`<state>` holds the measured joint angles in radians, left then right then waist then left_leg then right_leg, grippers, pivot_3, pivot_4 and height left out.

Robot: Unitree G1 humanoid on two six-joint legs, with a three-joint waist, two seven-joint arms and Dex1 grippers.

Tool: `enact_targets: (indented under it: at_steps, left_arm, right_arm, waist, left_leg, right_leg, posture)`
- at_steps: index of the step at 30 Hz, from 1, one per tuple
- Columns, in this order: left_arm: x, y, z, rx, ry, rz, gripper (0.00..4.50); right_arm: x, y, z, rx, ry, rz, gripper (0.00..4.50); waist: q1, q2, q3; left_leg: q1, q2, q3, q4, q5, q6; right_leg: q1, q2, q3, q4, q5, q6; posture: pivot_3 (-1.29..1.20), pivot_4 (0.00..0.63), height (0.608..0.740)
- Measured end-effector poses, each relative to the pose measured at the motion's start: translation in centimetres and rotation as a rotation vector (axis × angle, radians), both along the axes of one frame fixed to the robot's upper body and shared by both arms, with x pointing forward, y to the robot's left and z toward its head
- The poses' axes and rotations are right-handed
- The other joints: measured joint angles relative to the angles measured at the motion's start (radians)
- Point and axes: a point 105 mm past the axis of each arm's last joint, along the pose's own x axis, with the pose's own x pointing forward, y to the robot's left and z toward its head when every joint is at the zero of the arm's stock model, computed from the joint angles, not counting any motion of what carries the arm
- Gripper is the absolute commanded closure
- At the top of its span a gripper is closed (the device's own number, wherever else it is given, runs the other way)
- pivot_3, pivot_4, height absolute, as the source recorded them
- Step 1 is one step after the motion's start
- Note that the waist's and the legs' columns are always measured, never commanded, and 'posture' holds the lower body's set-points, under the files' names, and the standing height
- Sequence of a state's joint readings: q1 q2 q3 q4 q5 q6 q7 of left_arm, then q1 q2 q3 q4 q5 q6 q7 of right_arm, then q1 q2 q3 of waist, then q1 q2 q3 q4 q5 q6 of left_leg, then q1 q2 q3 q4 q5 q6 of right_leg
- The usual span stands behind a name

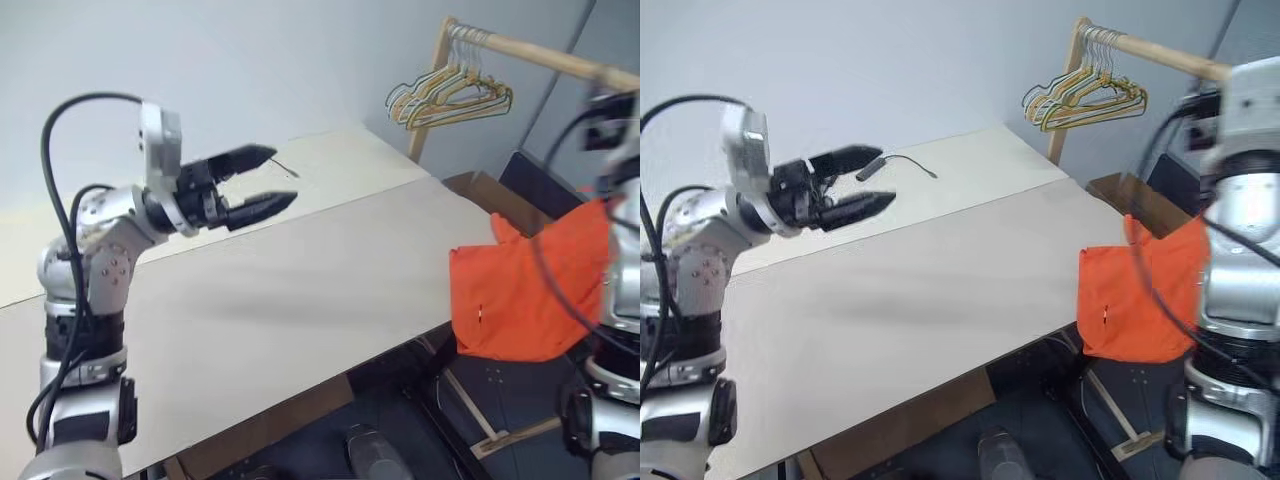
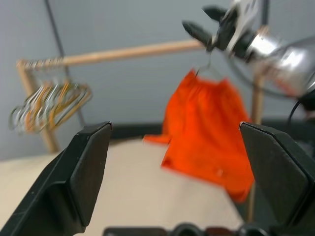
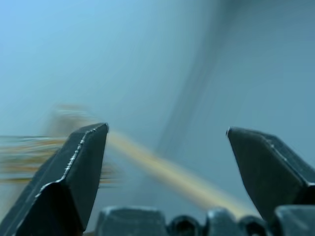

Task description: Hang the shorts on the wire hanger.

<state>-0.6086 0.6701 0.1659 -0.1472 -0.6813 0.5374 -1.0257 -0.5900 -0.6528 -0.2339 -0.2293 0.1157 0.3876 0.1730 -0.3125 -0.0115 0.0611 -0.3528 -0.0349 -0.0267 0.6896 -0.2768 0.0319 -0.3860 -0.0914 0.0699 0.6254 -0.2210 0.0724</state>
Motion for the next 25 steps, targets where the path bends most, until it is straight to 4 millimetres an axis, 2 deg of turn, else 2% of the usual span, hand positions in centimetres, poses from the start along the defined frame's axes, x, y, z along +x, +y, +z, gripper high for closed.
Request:
enact_targets:
  at_steps: [4,7,9,14,19,25]
  left_arm:
    - [-0.5,1.3,-1.8,0.099,-0.002,0.099,0.00]
    - [-1.3,2.2,-3.2,0.178,0.006,0.139,0.00]
    - [-1.9,2.8,-3.8,0.208,0.018,0.157,0.00]
    - [-3.6,3.6,-4.7,0.259,0.046,0.178,0.00]
    - [-4.3,3.9,-5.3,0.265,0.079,0.188,0.00]
    - [-4.4,4.0,-5.2,0.290,0.077,0.195,0.00]
  right_arm:
    - [0.5,5.7,-5.3,-0.107,0.280,0.396,0.03]
    - [-0.2,8.6,-7.3,-0.199,0.421,0.634,0.03]
    - [-0.7,9.8,-7.9,-0.244,0.475,0.742,0.03]
    - [-0.8,11.7,-8.1,-0.298,0.531,0.887,0.03]
    - [-0.8,12.4,-8.9,-0.300,0.570,0.945,0.03]
    - [-0.9,12.5,-9.2,-0.305,0.586,0.963,0.03]
  waist:
    - [0.043,0.000,0.000]
    - [0.093,-0.001,0.001]
    - [0.131,-0.001,0.001]
    - [0.203,-0.002,0.002]
    - [0.268,-0.005,0.005]
    - [0.297,-0.006,0.009]
  left_leg:
    - [-0.001,0.000,0.000,-0.001,-0.001,0.001]
    - [-0.001,0.000,0.000,-0.005,-0.001,0.001]
    - [-0.001,0.000,0.000,-0.006,-0.001,0.001]
    - [-0.002,0.000,0.001,-0.008,-0.001,0.000]
    - [-0.008,0.000,0.001,-0.009,0.000,-0.002]
    - [-0.011,0.000,0.001,-0.009,0.001,-0.002]
  right_leg:
    - [-0.003,-0.001,0.000,0.000,0.000,0.000]
    - [-0.005,-0.001,0.000,-0.001,0.000,-0.001]
    - [-0.008,0.000,0.000,-0.001,0.000,-0.002]
    - [-0.011,-0.001,0.000,0.000,0.000,-0.004]
    - [-0.018,-0.001,-0.001,0.000,0.001,-0.007]
    - [-0.022,-0.001,-0.002,0.000,0.001,-0.008]
  posture:
    - [-0.08,0.022,0.740]
    - [-0.04,0.028,0.740]
    - [-0.03,0.032,0.740]
    - [0.00,0.046,0.740]
    - [0.01,0.056,0.740]
    - [0.02,0.074,0.740]
